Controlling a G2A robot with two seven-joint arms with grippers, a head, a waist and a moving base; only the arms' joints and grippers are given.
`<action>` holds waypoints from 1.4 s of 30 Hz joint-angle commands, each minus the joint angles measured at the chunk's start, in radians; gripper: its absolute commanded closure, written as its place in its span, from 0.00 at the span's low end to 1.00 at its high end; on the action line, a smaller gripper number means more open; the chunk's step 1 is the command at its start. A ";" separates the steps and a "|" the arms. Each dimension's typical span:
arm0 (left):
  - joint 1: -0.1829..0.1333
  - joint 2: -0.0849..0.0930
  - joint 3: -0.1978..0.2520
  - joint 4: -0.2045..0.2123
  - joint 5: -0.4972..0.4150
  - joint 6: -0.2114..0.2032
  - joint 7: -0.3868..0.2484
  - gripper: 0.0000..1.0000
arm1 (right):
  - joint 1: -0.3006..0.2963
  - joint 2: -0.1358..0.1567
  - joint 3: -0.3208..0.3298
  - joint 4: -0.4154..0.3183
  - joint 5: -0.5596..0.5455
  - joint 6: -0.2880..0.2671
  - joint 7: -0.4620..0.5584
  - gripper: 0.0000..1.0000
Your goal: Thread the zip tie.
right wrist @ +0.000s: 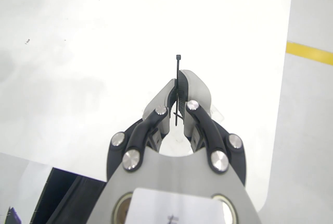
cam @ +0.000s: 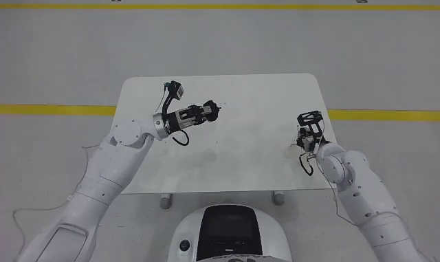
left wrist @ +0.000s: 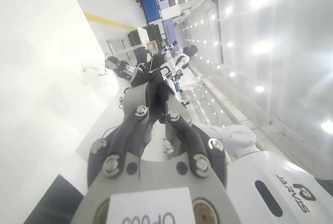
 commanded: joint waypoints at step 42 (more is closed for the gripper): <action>0.000 0.000 0.000 0.000 0.000 0.000 0.000 1.00 | -0.119 0.156 -0.001 -0.124 0.416 -0.316 -0.316 1.00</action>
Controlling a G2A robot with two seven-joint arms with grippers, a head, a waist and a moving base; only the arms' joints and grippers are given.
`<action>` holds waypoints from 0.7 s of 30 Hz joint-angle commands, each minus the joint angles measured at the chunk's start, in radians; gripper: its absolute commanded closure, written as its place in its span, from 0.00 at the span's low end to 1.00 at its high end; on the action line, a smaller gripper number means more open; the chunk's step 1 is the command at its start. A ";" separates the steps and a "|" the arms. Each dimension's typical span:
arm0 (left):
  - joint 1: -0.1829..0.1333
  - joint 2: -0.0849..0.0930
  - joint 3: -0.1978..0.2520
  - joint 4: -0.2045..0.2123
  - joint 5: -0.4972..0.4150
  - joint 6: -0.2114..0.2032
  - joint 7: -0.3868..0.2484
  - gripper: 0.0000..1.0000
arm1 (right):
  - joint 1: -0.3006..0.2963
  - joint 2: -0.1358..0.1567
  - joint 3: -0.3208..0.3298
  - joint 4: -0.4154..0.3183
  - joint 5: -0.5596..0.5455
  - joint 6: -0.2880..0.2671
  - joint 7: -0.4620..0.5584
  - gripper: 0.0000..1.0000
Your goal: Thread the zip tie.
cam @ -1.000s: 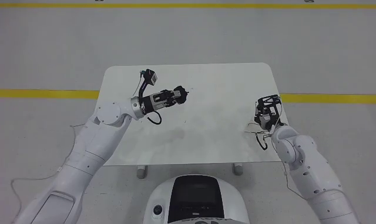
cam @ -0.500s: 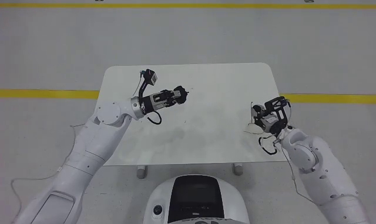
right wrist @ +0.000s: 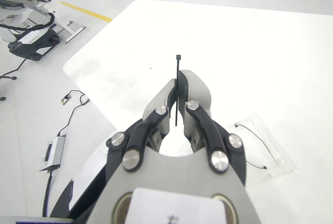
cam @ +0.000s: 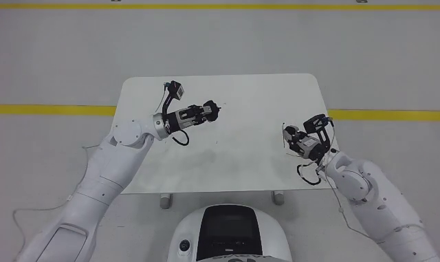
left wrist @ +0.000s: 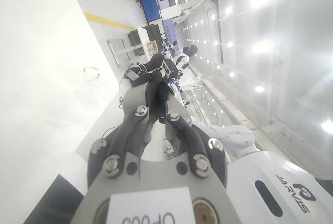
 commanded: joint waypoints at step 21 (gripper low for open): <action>0.000 0.000 0.000 0.000 0.000 0.000 0.000 1.00 | 0.322 0.195 -0.339 -0.015 0.457 0.000 0.020 1.00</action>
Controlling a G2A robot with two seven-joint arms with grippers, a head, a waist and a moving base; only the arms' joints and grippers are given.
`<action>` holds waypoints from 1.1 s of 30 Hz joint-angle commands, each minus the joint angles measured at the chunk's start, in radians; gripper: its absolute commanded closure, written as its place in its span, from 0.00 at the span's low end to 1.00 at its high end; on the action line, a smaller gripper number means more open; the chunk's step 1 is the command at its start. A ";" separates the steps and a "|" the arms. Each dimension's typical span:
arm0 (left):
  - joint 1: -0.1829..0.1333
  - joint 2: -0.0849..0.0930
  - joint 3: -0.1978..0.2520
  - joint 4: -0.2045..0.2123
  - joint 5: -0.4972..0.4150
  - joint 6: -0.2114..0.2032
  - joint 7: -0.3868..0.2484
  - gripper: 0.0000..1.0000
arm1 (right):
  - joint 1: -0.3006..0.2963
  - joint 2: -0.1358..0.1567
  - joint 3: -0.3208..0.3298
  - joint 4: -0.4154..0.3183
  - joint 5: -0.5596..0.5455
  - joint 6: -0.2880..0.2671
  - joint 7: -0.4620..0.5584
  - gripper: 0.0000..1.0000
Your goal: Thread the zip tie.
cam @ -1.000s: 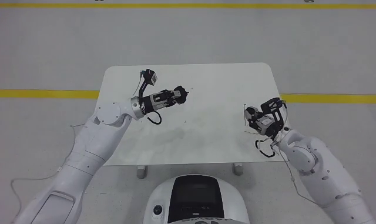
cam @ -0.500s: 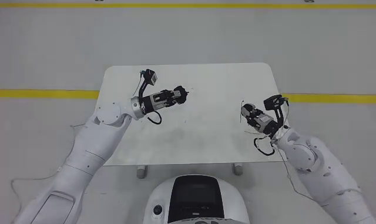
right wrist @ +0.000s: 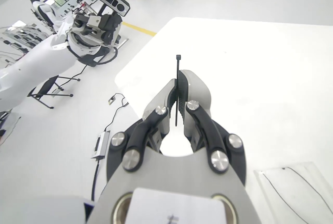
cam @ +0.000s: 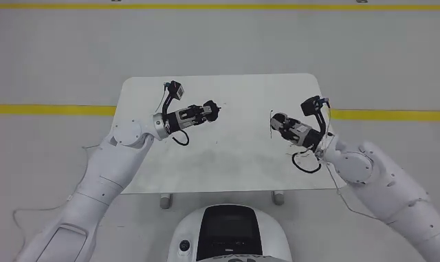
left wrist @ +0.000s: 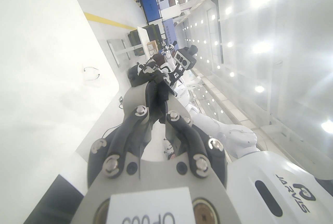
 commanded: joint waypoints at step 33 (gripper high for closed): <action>0.000 0.000 0.000 0.000 0.000 0.000 0.000 1.00 | 0.106 0.069 -0.193 -0.134 -0.005 0.000 -0.164 1.00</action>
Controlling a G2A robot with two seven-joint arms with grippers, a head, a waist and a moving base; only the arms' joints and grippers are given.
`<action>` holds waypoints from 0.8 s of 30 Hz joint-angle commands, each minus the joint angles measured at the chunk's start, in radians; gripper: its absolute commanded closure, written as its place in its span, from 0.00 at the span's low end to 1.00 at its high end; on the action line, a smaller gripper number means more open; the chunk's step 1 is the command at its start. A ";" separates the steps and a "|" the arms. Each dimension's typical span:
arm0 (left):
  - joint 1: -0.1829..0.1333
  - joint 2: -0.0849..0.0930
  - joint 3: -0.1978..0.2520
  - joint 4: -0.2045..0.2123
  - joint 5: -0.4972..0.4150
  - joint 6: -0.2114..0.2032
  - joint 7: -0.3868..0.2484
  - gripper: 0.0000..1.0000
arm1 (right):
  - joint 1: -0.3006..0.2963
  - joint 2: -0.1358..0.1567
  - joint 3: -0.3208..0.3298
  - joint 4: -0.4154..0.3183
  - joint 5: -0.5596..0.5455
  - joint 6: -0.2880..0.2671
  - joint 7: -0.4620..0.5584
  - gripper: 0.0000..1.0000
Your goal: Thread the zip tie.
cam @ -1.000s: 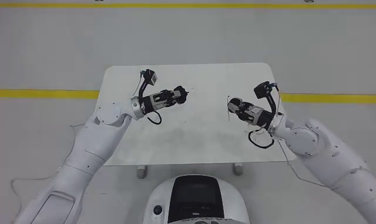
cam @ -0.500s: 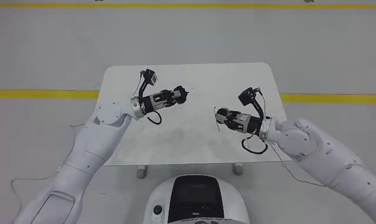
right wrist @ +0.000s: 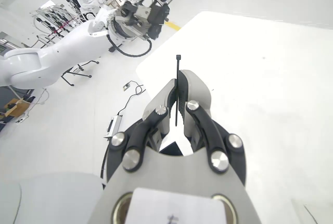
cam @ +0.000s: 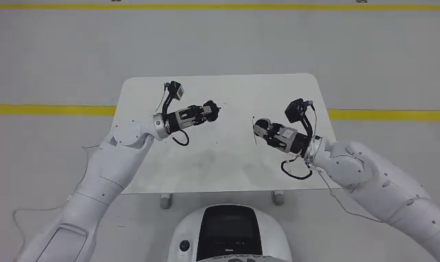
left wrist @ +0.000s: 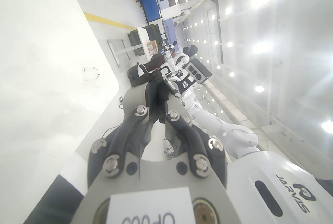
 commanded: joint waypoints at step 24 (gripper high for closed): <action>0.000 0.000 0.000 0.000 0.000 0.000 0.000 1.00 | -0.005 0.061 -0.105 -0.038 -0.141 0.000 -0.440 1.00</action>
